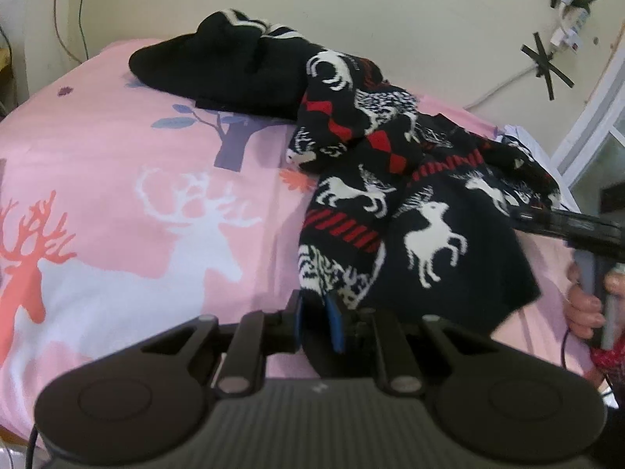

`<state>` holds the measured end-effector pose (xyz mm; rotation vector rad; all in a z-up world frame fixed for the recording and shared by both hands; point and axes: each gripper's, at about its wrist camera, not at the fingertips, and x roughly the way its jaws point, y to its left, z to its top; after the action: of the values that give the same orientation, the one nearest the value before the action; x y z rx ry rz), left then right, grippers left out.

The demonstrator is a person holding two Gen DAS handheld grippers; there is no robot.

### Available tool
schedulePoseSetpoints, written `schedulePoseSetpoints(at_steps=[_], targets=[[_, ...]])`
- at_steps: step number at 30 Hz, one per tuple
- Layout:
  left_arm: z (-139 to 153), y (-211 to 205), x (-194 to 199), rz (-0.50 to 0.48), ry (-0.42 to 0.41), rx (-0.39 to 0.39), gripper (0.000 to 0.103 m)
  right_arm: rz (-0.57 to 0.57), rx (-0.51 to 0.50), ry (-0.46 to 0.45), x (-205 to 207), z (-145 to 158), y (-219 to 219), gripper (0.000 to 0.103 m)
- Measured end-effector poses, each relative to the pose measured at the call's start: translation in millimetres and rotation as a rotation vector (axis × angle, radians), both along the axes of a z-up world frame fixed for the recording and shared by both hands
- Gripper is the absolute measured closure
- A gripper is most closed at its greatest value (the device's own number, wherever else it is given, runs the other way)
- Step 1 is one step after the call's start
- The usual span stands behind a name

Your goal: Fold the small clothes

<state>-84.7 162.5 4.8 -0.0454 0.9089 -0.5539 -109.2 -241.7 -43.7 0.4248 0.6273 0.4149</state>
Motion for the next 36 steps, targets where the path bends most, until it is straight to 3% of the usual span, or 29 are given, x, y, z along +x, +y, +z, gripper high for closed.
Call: schedulePoseSetpoints(at_steps=[1,4,6,9,13,16,19,22,24,25,31,36], targets=[[0,-1,-3,-0.001,-0.007,0.006,0.095,0.000,0.001,0.001,2,1,2,0.103],[4,-4,-8,0.003,-0.026,0.019,0.095,-0.027,-0.003,-0.067,-15,23,-8,0.103],[15,-1,-10,-0.008,-0.038,-0.015,0.095,-0.054,-0.037,-0.136,-40,49,-21,0.103],[39,2,-17,-0.069,-0.054,-0.115,0.095,-0.108,-0.071,-0.242,-93,96,-53,0.103],[63,-7,-37,-0.181,-0.106,-0.165,0.095,-0.196,-0.145,-0.314,-181,142,-81,0.103],[62,-16,-50,-0.227,-0.106,-0.143,0.095,-0.226,-0.181,-0.261,-232,138,-82,0.103],[48,-19,-53,-0.222,-0.079,-0.088,0.095,-0.198,-0.146,-0.098,-256,90,-76,0.098],[27,-14,-42,-0.168,-0.008,-0.022,0.091,-0.190,-0.147,0.056,-261,35,-73,0.091],[18,-9,-35,-0.122,0.021,0.005,0.090,-0.278,-0.141,0.057,-258,23,-85,0.057],[19,-7,-32,-0.108,0.023,0.004,0.088,-0.332,-0.120,0.038,-256,23,-96,0.052],[59,-17,-14,-0.085,-0.142,-0.072,0.069,-0.633,0.083,-0.035,-204,25,-173,0.050],[69,-77,23,-0.161,-0.198,-0.124,0.068,-0.684,-0.032,0.006,-126,12,-187,0.054]])
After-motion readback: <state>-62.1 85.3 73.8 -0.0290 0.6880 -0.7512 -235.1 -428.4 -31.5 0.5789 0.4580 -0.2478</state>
